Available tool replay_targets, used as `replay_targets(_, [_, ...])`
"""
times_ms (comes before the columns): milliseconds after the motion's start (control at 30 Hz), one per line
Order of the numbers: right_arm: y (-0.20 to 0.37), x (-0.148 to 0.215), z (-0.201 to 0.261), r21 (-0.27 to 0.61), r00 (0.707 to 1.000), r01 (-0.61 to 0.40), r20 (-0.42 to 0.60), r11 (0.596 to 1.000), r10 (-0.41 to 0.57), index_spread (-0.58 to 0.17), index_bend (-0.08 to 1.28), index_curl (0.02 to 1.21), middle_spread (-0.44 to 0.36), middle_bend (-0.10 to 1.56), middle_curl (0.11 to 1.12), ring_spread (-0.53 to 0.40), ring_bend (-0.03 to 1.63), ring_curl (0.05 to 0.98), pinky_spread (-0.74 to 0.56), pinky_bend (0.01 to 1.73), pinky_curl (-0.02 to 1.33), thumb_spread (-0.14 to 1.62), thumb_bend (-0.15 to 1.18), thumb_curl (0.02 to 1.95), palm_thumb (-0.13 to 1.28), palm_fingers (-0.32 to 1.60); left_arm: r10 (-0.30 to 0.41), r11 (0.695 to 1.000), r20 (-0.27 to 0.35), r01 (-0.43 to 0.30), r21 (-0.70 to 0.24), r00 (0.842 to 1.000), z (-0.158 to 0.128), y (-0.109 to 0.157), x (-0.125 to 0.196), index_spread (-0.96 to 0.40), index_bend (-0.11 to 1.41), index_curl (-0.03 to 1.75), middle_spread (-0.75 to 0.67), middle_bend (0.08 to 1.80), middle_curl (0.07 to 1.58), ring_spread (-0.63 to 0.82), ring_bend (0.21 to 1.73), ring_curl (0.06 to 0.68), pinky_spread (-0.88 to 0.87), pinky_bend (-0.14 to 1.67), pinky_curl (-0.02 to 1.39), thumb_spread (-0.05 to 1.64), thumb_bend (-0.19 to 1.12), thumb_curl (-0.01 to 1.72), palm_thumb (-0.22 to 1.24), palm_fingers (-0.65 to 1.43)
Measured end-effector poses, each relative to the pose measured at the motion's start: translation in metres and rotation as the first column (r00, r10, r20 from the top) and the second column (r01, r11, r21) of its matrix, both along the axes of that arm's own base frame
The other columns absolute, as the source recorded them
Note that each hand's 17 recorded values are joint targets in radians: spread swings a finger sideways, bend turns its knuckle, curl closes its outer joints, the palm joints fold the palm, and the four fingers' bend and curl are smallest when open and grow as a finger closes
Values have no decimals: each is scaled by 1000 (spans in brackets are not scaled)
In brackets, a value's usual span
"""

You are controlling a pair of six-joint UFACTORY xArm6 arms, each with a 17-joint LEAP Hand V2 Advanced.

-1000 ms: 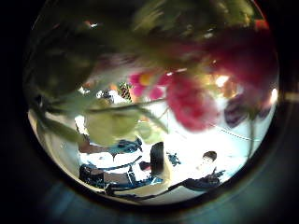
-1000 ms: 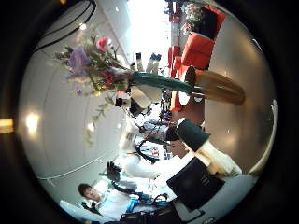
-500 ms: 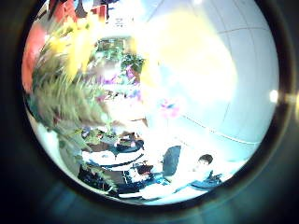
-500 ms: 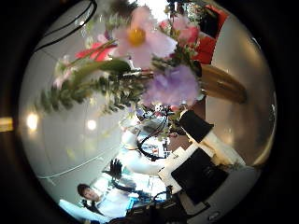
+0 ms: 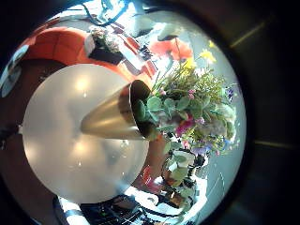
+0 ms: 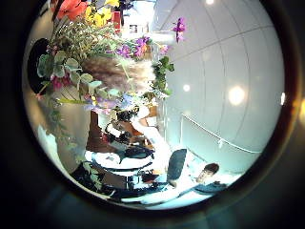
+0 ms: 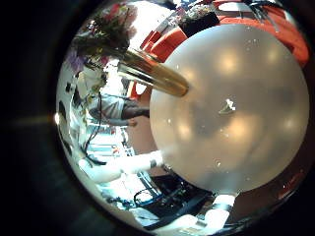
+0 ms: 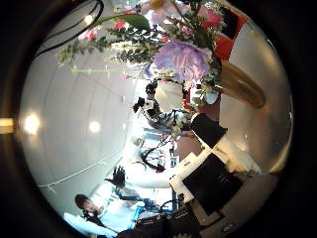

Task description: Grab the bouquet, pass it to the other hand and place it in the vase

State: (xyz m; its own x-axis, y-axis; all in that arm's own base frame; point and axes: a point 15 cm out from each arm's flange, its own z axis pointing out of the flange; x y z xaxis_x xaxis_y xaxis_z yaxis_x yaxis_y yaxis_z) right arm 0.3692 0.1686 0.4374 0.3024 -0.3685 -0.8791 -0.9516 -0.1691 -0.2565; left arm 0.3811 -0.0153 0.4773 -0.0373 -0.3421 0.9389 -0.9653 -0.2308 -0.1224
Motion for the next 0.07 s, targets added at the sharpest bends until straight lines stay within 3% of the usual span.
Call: replay_targets(67, [1, -4, 6, -5, 1000, 2, 15, 1000, -2, -269, 195, 391, 45, 177, 267, 196, 343, 237, 477, 444, 283, 998, -22, 537, 771, 229, 7, 1000, 2, -7, 5, 1000, -1, -4, -8, 220, 153, 296, 615, 160, 203, 718, 428, 154, 603, 180, 266, 795, -36, 348, 64, -116])
